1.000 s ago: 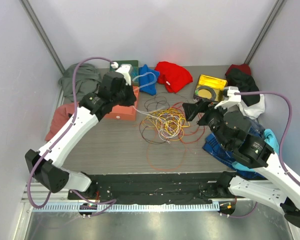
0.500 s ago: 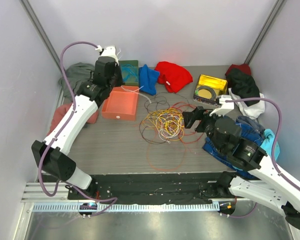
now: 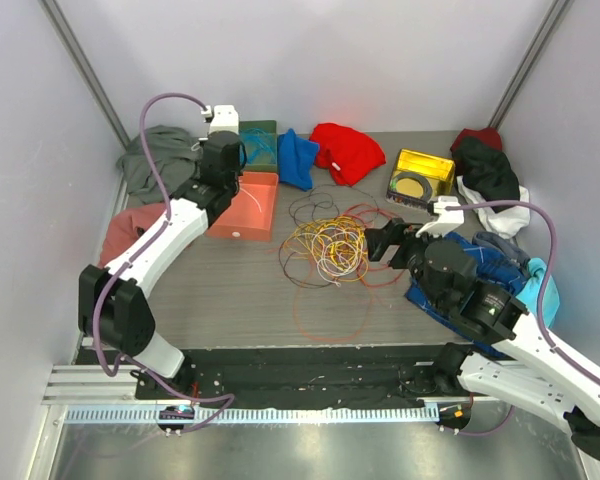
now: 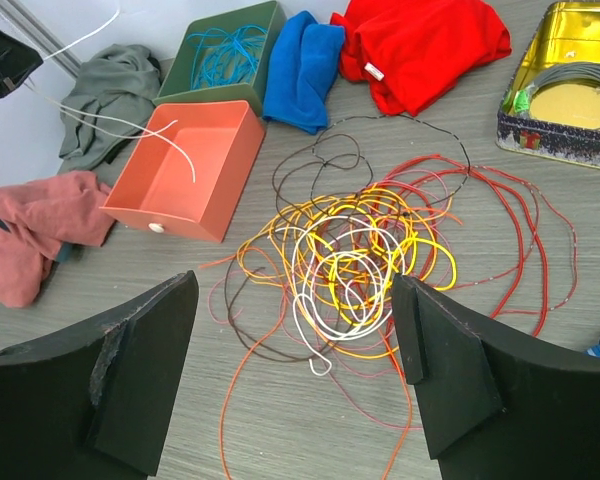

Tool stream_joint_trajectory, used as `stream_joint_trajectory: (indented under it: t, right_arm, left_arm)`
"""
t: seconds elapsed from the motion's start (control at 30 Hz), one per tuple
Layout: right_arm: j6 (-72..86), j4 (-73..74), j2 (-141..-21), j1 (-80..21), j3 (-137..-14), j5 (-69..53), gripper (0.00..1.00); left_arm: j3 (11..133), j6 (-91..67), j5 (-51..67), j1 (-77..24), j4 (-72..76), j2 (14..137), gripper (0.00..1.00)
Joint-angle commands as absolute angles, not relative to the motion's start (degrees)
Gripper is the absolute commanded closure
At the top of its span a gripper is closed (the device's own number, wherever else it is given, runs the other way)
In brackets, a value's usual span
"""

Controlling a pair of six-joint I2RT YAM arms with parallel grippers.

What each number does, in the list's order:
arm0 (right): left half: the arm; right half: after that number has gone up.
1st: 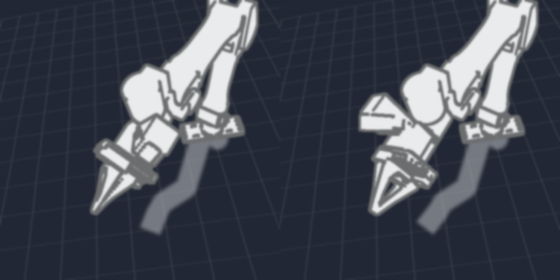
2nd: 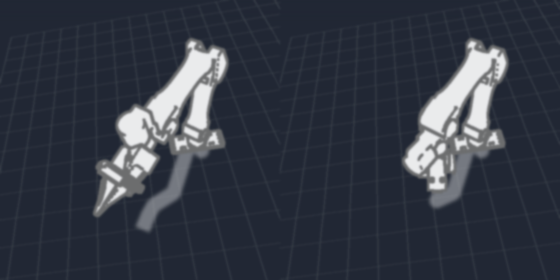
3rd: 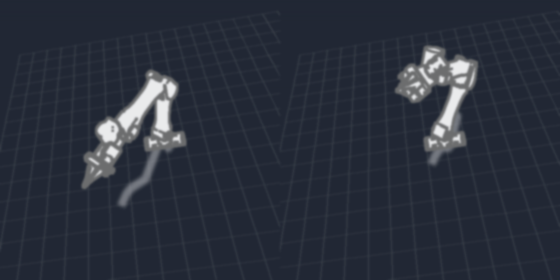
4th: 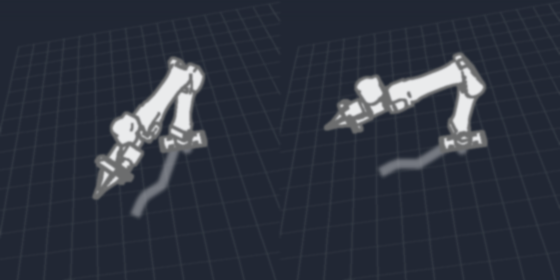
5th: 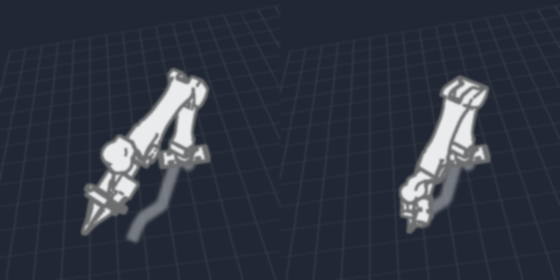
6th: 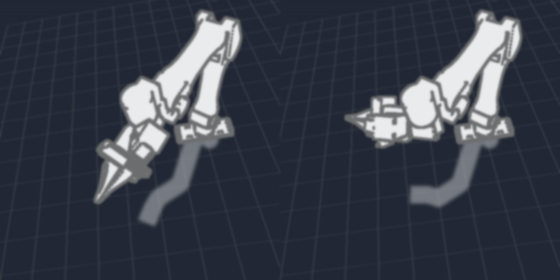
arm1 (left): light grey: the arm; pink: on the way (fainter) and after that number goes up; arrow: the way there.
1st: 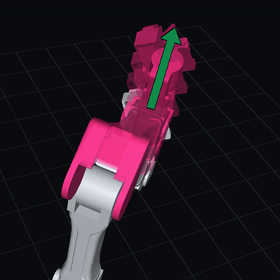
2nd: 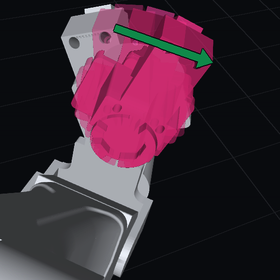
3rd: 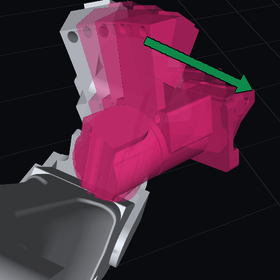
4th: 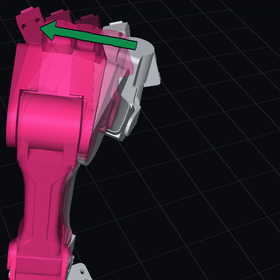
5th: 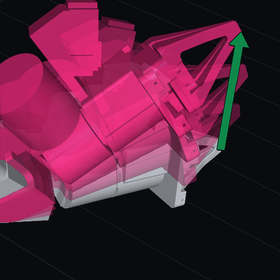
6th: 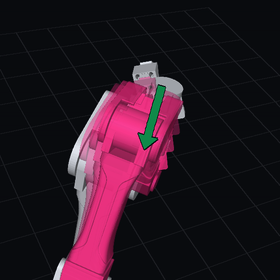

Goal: Untangle the cables

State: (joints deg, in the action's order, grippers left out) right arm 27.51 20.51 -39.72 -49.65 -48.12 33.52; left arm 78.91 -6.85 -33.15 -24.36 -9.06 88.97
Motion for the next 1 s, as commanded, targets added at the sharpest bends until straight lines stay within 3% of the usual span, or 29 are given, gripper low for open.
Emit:
stream_joint_trajectory:
  t: [0.0, 0.33, 0.97]
  right_arm:
    - [27.16, 16.79, -39.29, -49.75, -47.11, 35.07, 0.14]
    - [27.33, 16.44, -38.94, -49.75, -45.79, 35.16, 0.14]
    - [28.30, 16.61, -37.70, -49.75, -44.12, 34.98, 0.14]
  left_arm:
    - [72.88, -2.21, -40.95, -24.17, 4.38, 87.01, 1.00]
    - [67.86, -8.42, -36.84, -24.96, 2.99, 87.63, 1.00]
    - [64.86, -21.80, -15.12, -25.31, -14.75, 89.12, 1.00]
